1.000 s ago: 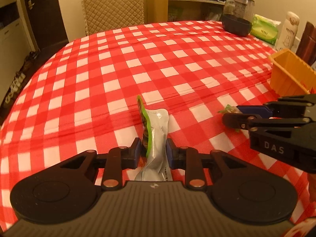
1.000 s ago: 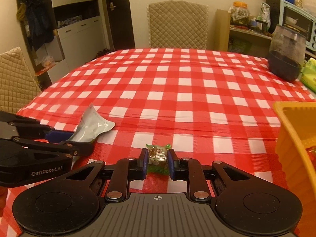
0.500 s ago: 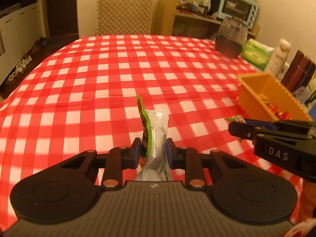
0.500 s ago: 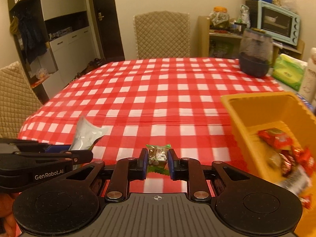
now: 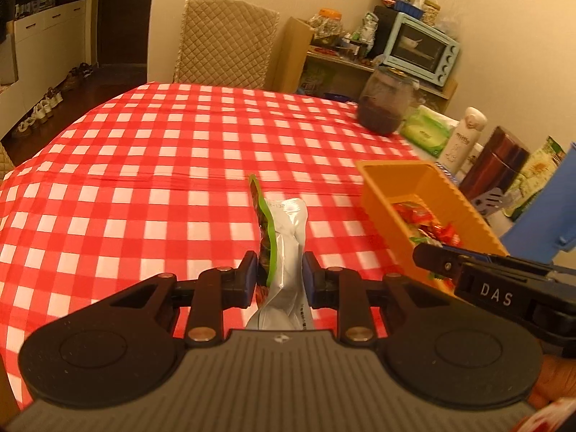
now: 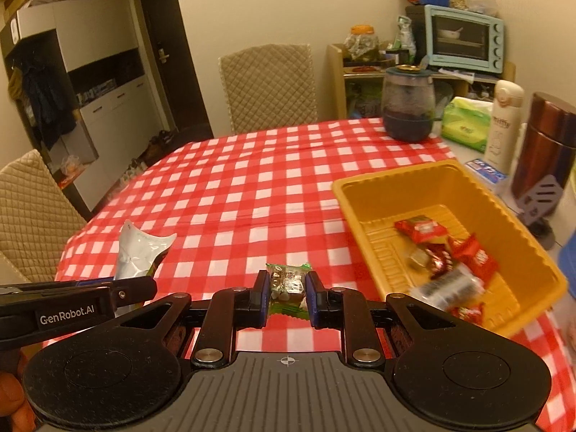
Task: Organize snacks
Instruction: 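Carry the silver packet and green candy over the orange tray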
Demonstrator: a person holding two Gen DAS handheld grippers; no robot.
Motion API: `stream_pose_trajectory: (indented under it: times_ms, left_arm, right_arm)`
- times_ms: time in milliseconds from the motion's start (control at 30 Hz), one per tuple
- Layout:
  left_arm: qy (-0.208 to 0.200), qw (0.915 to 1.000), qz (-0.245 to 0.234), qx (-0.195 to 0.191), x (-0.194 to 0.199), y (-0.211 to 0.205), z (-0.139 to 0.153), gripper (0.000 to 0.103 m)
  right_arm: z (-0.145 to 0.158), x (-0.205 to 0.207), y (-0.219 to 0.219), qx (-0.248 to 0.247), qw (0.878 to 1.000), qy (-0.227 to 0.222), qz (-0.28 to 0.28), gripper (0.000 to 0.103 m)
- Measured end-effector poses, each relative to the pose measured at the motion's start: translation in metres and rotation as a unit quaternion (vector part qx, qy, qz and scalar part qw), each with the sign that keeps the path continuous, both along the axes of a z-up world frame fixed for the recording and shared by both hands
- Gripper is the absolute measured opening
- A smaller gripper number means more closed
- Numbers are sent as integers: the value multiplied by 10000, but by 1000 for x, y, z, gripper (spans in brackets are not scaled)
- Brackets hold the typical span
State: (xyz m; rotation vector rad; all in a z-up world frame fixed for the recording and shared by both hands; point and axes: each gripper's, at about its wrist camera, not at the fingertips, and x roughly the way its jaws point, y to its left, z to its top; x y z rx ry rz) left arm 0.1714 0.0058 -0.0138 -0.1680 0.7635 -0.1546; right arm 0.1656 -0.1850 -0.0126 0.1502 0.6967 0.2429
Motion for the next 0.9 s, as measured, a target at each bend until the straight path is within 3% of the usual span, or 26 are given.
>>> stream_pose_trajectory:
  times_ms: [367,900]
  left_arm:
    - [-123,9996,-232,-102,-35,-40,17,24]
    - [-68,9974,-686,-188,-36,-90,20,24]
  right_arm:
    - [14,-41,-32,25,9998,-86,-201,21]
    - [16,-62,-91,-109,9961,-86,-870,21]
